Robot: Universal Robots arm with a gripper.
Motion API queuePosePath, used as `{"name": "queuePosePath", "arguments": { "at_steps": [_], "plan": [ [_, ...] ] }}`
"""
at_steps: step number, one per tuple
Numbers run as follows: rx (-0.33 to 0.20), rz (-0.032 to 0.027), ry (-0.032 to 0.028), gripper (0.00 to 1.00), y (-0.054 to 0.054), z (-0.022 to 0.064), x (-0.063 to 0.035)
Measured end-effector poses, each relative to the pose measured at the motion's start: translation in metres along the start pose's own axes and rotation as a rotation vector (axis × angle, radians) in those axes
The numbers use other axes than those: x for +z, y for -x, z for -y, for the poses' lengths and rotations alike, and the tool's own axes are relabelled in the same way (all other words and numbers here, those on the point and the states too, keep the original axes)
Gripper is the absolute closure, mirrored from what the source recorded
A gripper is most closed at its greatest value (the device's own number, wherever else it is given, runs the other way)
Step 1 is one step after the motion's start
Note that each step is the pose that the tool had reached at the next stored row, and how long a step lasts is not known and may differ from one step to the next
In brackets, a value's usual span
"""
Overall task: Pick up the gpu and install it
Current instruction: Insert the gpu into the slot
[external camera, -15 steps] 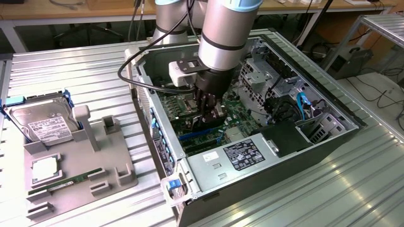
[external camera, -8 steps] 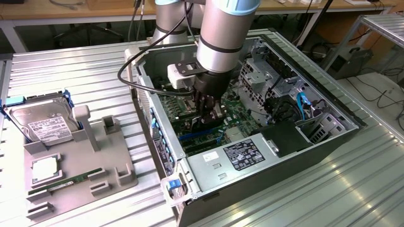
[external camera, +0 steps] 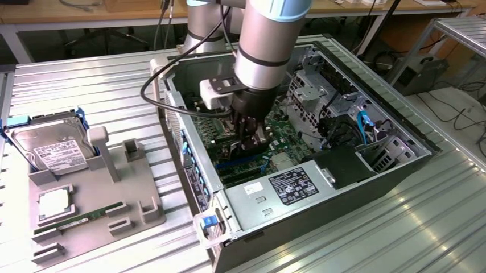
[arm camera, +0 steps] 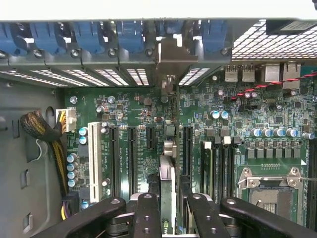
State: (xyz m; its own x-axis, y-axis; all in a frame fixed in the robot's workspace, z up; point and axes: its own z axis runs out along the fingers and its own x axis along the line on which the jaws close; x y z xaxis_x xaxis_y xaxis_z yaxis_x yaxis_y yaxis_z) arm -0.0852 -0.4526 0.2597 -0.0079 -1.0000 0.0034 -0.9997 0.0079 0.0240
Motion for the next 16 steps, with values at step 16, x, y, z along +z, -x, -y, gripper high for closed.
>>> {"name": "queuePosePath", "arguments": {
  "at_steps": [16],
  "plan": [
    [0.0,0.0003,0.001,0.74,0.0,-0.0006,0.0042]
  ]
}}
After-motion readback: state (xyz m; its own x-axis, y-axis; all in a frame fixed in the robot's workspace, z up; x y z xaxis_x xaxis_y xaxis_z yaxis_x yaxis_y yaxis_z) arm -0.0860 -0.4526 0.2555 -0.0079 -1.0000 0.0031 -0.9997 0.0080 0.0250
